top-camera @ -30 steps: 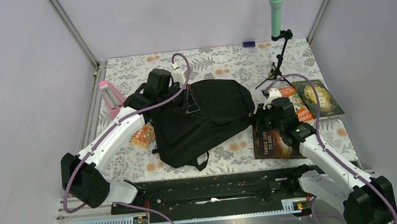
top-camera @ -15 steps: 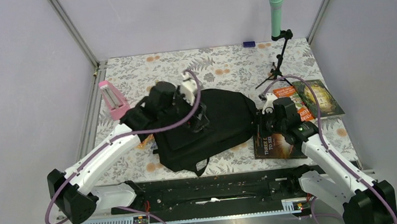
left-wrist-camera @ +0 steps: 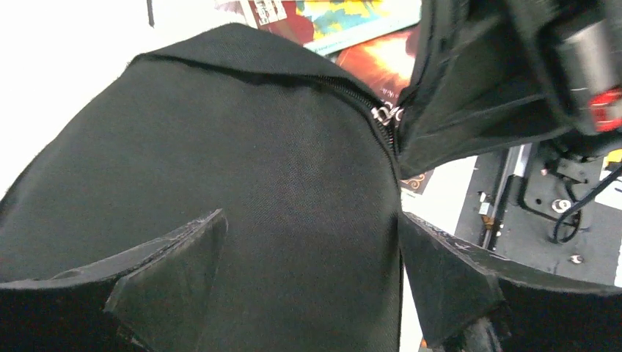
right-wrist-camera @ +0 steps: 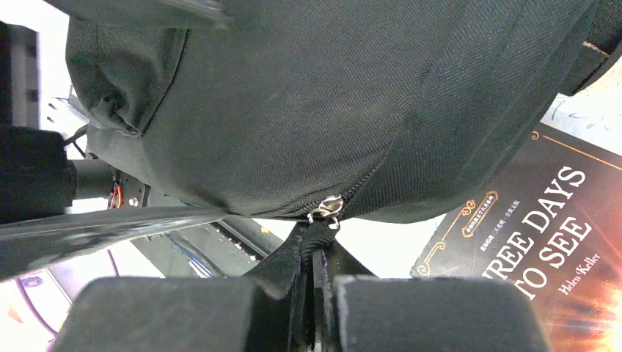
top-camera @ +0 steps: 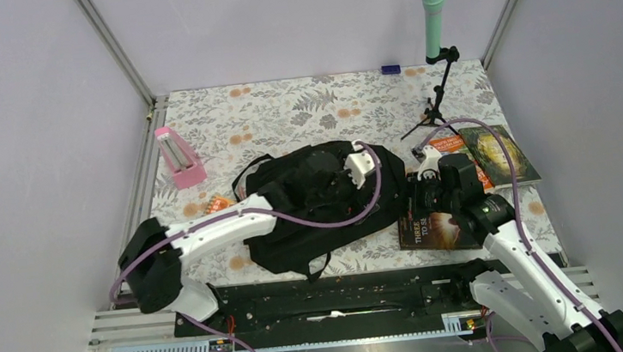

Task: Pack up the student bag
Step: Unzip the student bag at the center of the board.

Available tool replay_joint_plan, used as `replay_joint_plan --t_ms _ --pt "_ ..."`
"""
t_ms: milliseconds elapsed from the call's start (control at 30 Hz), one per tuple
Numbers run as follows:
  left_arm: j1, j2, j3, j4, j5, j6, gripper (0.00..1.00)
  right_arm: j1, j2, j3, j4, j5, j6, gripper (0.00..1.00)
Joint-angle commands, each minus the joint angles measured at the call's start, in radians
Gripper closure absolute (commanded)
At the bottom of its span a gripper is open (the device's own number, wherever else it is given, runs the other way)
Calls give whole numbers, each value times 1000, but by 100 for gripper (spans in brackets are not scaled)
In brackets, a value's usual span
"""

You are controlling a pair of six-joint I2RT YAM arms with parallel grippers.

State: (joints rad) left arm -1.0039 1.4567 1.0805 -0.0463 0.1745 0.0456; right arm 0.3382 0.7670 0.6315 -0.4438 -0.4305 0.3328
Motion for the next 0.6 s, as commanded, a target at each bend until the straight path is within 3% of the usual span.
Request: replay_joint_plan --t_ms 0,567 --pt "-19 77 61 117 12 13 8 -4 -28 60 -23 -12 -6 100" --pt "-49 158 81 130 -30 -39 12 -3 -21 63 -36 -3 -1 100"
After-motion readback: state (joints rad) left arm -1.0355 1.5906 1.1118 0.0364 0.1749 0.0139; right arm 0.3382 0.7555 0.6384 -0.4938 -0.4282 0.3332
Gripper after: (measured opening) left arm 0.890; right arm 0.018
